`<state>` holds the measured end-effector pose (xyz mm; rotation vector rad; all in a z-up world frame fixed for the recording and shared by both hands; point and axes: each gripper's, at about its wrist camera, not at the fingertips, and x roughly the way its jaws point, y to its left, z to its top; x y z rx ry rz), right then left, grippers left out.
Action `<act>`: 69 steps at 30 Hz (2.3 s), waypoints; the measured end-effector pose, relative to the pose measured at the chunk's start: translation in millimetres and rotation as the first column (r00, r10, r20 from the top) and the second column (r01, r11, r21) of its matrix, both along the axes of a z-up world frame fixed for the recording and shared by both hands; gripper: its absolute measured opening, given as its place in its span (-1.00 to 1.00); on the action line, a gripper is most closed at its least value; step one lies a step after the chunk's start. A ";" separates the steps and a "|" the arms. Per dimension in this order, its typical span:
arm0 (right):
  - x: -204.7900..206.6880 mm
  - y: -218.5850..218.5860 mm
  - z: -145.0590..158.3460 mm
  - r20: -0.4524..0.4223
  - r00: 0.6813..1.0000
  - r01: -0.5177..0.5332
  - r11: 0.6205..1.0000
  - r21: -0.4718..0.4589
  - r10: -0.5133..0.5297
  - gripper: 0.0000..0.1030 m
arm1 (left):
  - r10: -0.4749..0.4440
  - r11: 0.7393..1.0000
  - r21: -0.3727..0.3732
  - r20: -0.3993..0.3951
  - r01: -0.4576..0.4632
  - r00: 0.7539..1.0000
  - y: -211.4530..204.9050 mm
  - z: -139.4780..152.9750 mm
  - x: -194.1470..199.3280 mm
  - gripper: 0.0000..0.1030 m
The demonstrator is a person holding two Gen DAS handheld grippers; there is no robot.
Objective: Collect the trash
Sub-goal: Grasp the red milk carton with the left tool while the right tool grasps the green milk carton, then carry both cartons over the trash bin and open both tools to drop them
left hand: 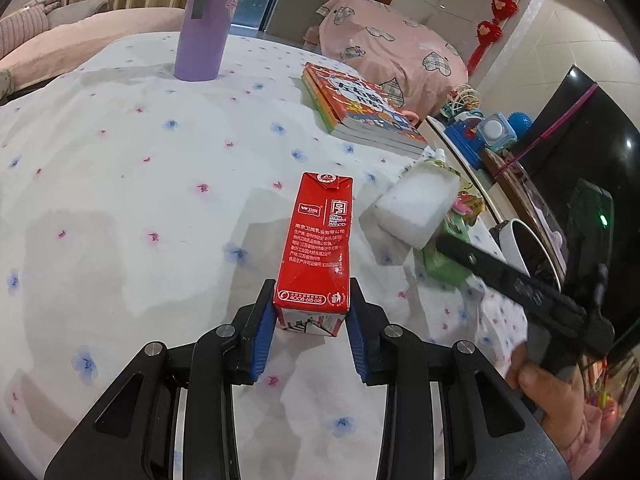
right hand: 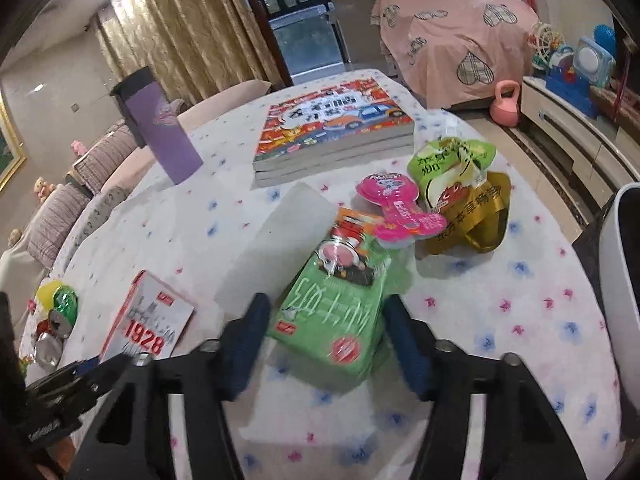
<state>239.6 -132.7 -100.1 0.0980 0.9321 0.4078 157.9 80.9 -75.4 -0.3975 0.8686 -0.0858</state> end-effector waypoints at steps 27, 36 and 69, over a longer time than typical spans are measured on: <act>-46.6 -56.0 -0.1 -0.030 0.999 0.025 1.000 0.000 -0.025 0.09 | -0.102 0.988 0.111 -0.035 0.105 0.994 -47.7 2.4 -5.6 -0.28; -62.1 -82.4 8.7 -0.014 0.998 0.064 0.997 0.045 -0.063 0.07 | -0.129 0.978 0.163 -0.004 0.128 0.992 -67.6 6.4 -3.0 -0.39; -69.2 -247.2 64.7 0.126 0.929 0.335 0.935 0.119 -0.349 0.05 | -0.498 0.859 0.206 0.120 0.470 0.858 -269.3 72.9 33.9 -0.41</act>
